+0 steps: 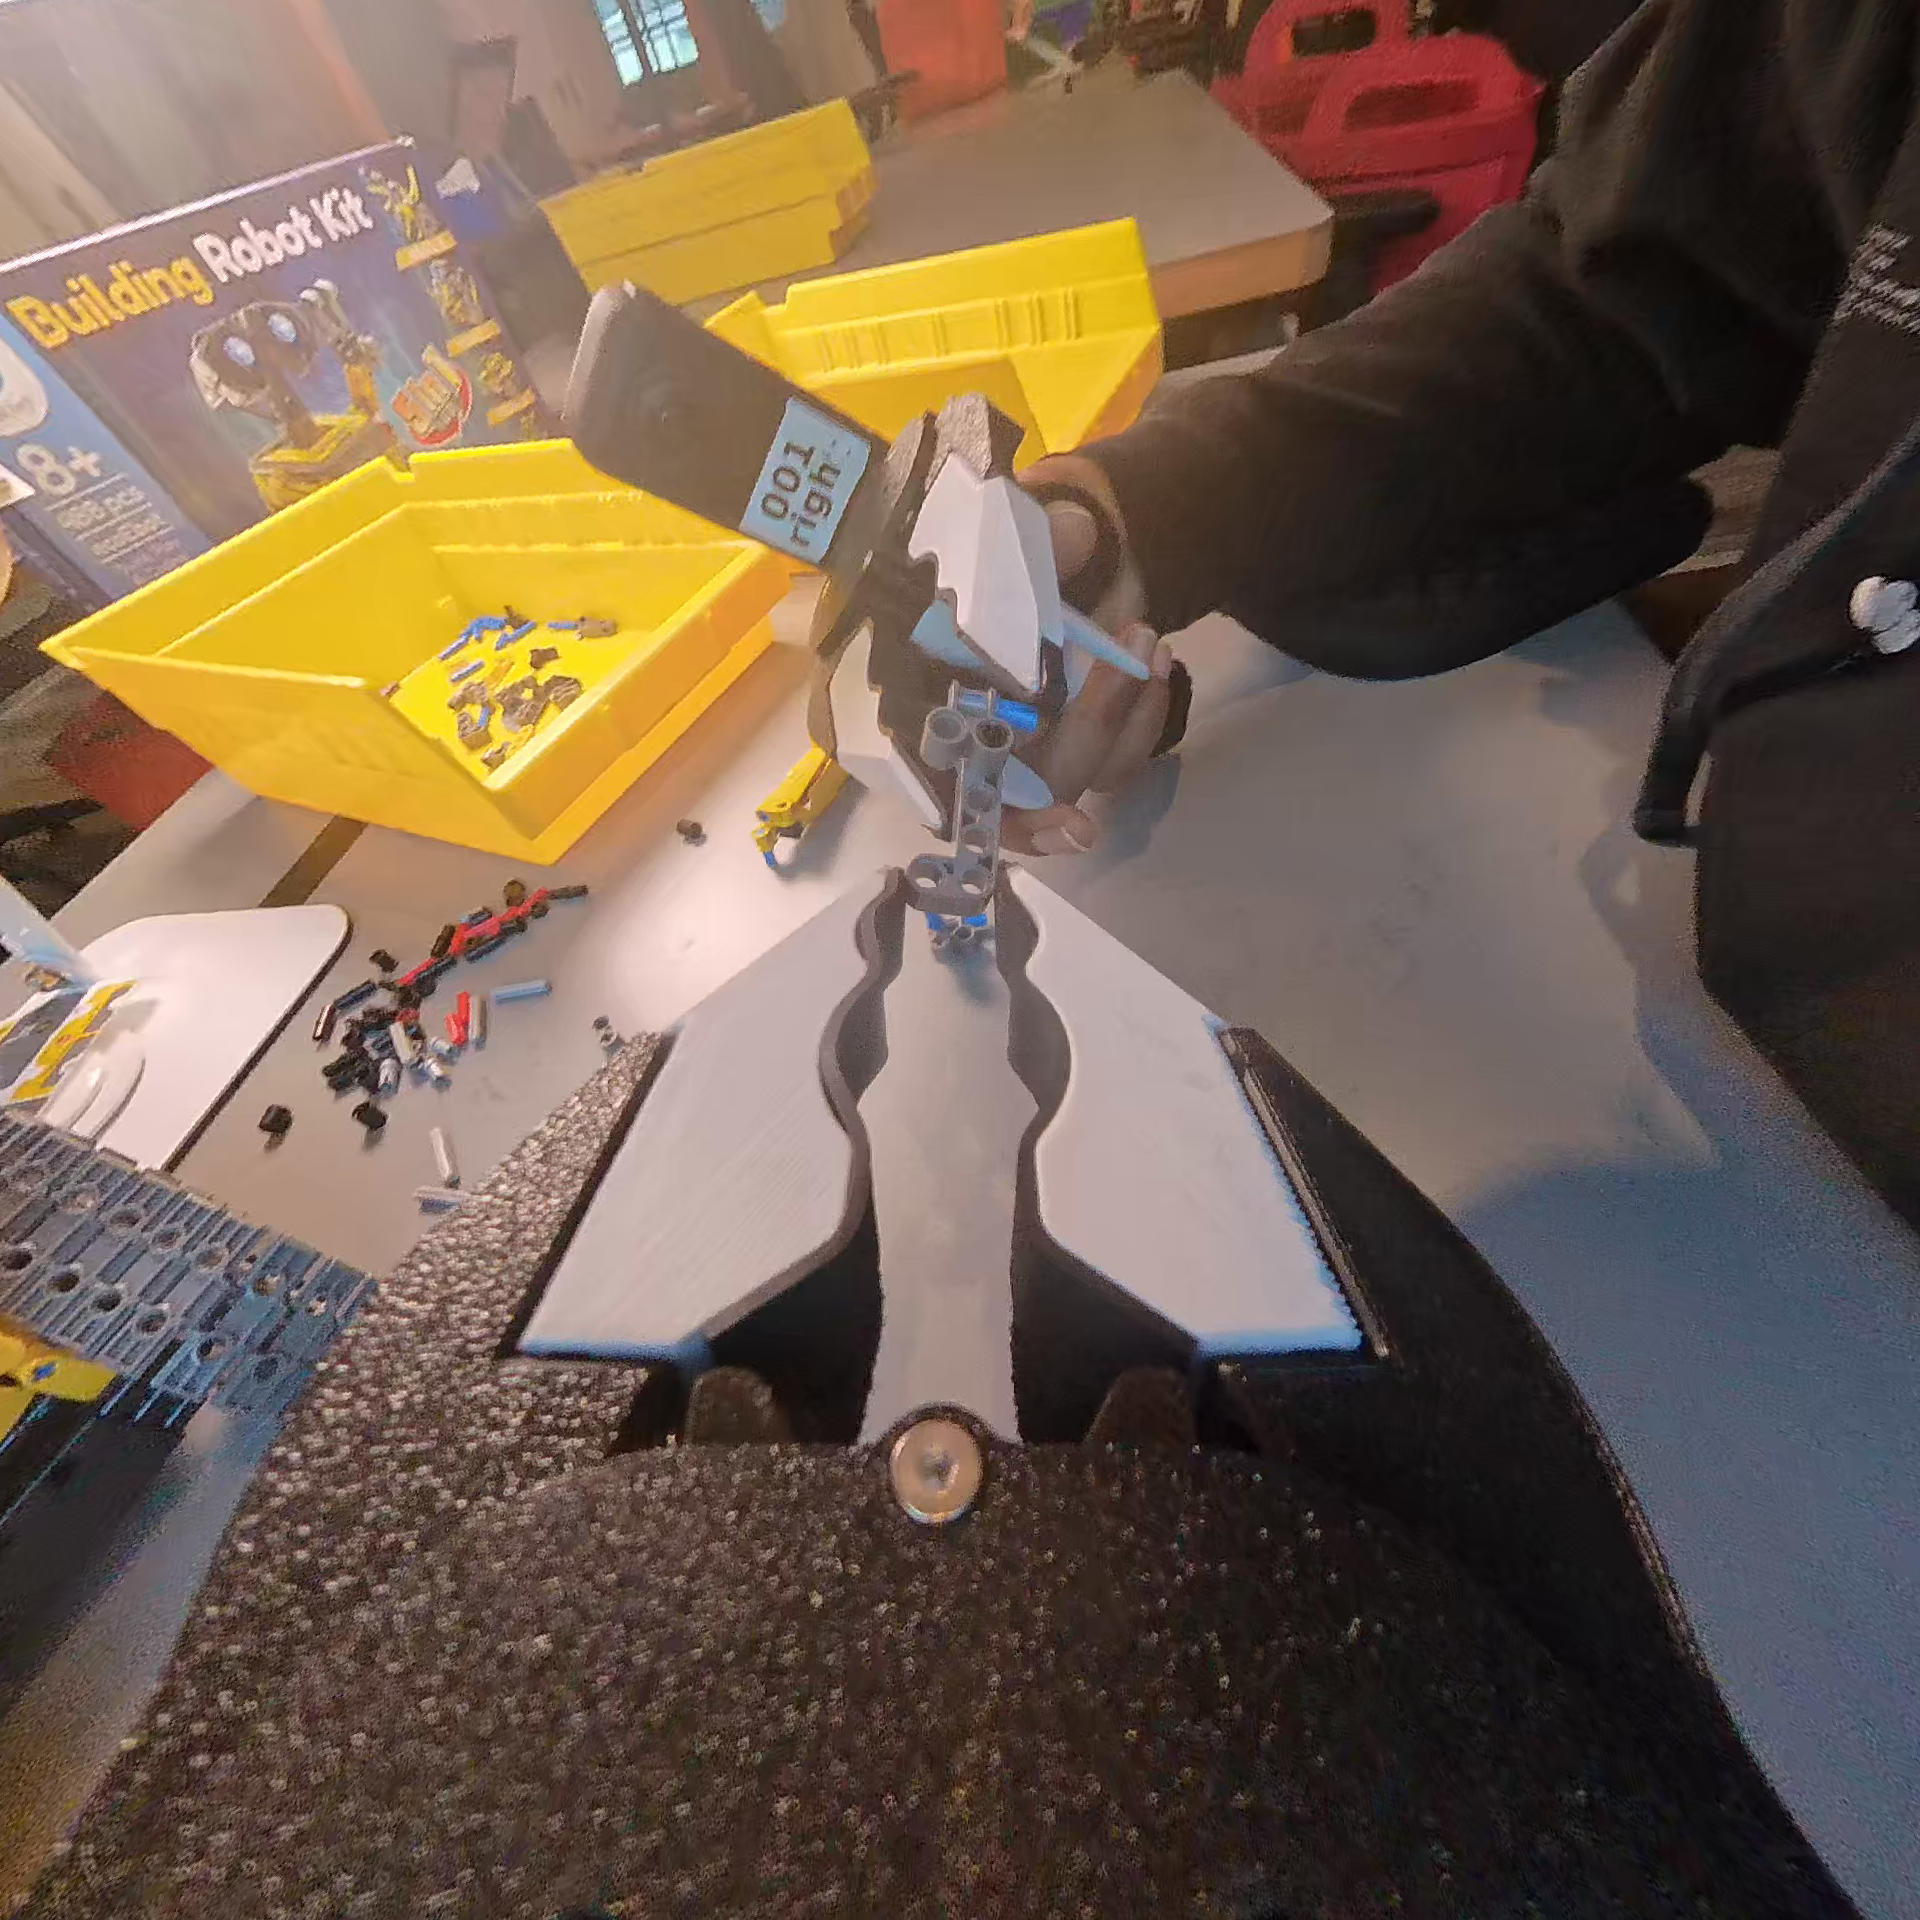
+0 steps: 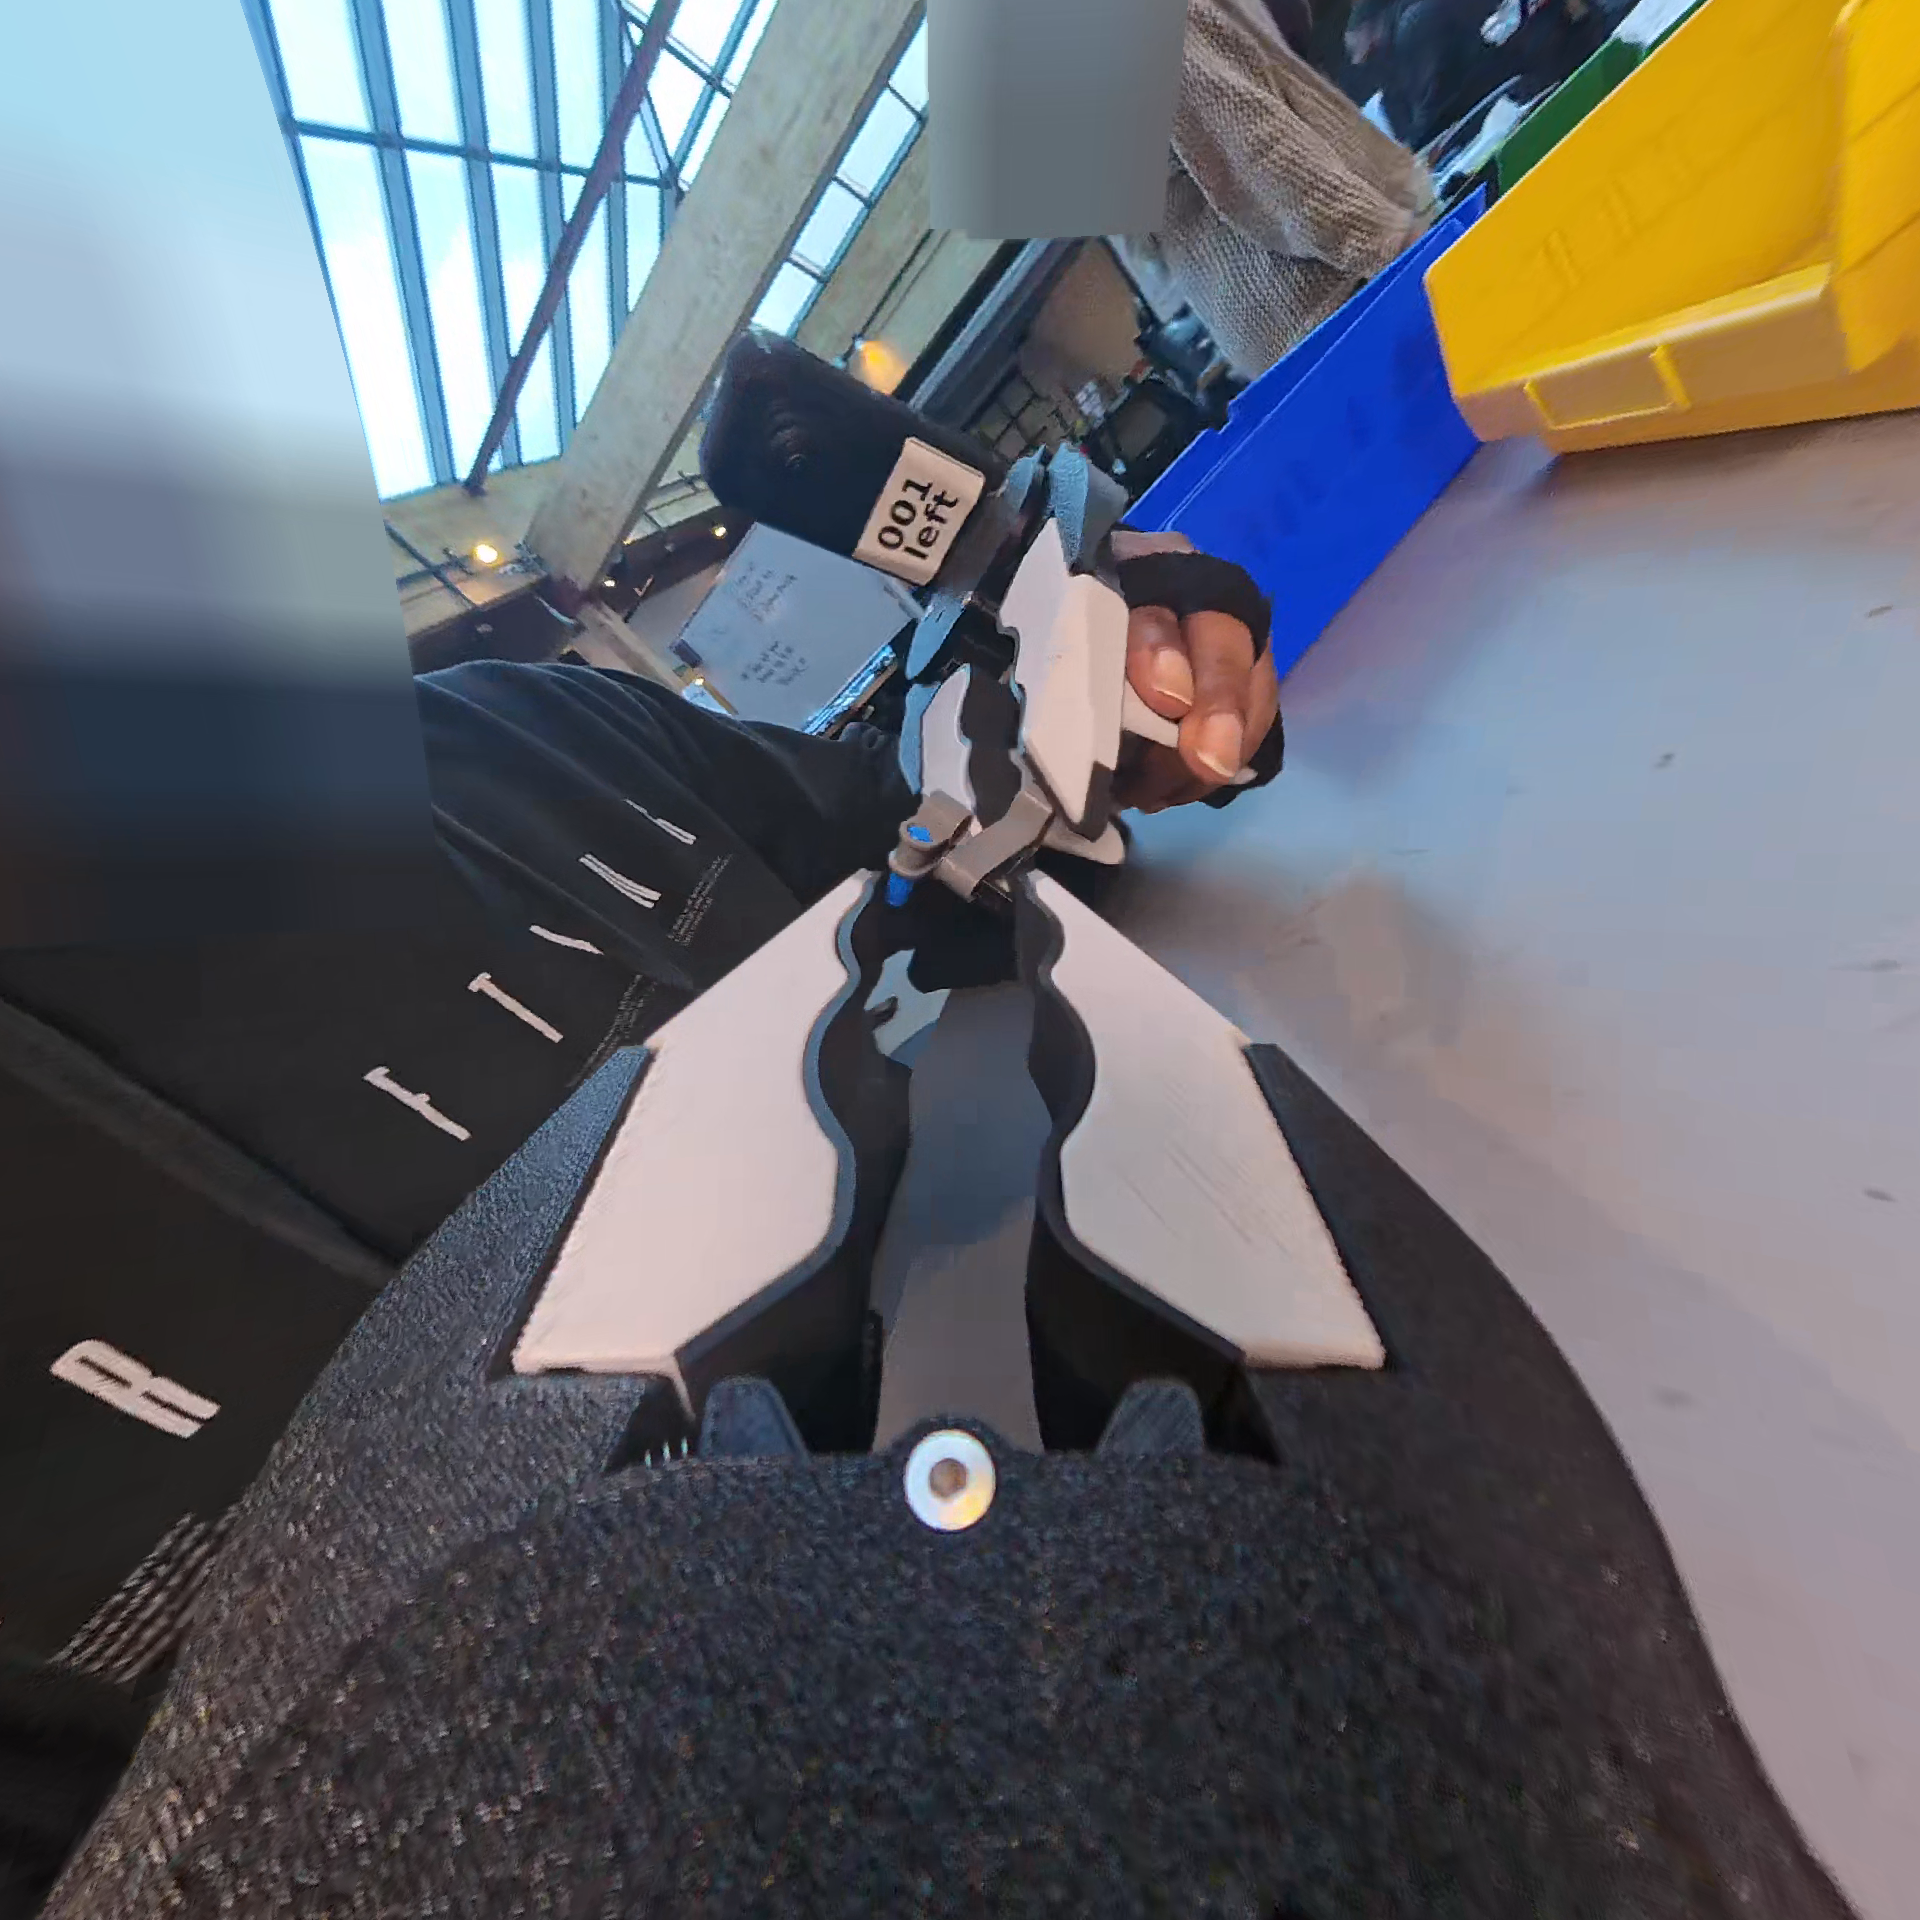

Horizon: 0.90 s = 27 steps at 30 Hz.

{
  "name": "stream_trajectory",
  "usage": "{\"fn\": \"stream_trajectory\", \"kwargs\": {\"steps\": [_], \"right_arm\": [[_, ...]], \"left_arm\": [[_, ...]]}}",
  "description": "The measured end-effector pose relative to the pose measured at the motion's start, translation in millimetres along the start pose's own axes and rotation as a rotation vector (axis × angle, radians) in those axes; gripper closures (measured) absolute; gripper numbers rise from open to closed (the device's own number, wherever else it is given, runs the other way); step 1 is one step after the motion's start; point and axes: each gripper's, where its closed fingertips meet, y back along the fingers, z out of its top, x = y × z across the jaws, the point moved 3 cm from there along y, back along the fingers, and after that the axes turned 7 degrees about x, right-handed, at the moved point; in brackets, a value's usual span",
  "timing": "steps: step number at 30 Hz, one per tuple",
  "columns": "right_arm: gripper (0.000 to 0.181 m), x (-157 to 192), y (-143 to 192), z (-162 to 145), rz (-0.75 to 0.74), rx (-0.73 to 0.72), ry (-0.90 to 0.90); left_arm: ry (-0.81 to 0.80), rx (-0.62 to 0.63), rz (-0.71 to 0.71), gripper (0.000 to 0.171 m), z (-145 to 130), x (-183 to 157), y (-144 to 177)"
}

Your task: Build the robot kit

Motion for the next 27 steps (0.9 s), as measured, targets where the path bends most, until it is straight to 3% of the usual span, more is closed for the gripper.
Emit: {"fn": "stream_trajectory", "kwargs": {"steps": [4,9,13,22,27], "right_arm": [[0.153,-15.9,6.4,1.0,-0.226,0.031,0.169],[0.146,-27.0,3.9,-13.3,-0.533,0.271,0.538],[0.162,-36.7,-2.2,-29.4,-0.677,0.462,0.729],[0.157,-46.7,-3.1,-41.3,-0.739,0.59,0.755],[0.165,-53.1,-0.3,-45.2,-0.763,0.613,0.727]], "left_arm": [[0.078,0.055,0.004,0.156,-12.4,9.1,-2.8],[0.177,0.159,-0.091,0.156,-33.9,4.6,-12.0],[0.216,0.229,-0.131,0.156,-45.1,-2.5,-20.7],[0.222,0.346,-0.132,0.156,-62.8,-8.1,-29.9],[0.213,0.382,-0.123,0.156,-68.8,-9.5,-33.3]]}}
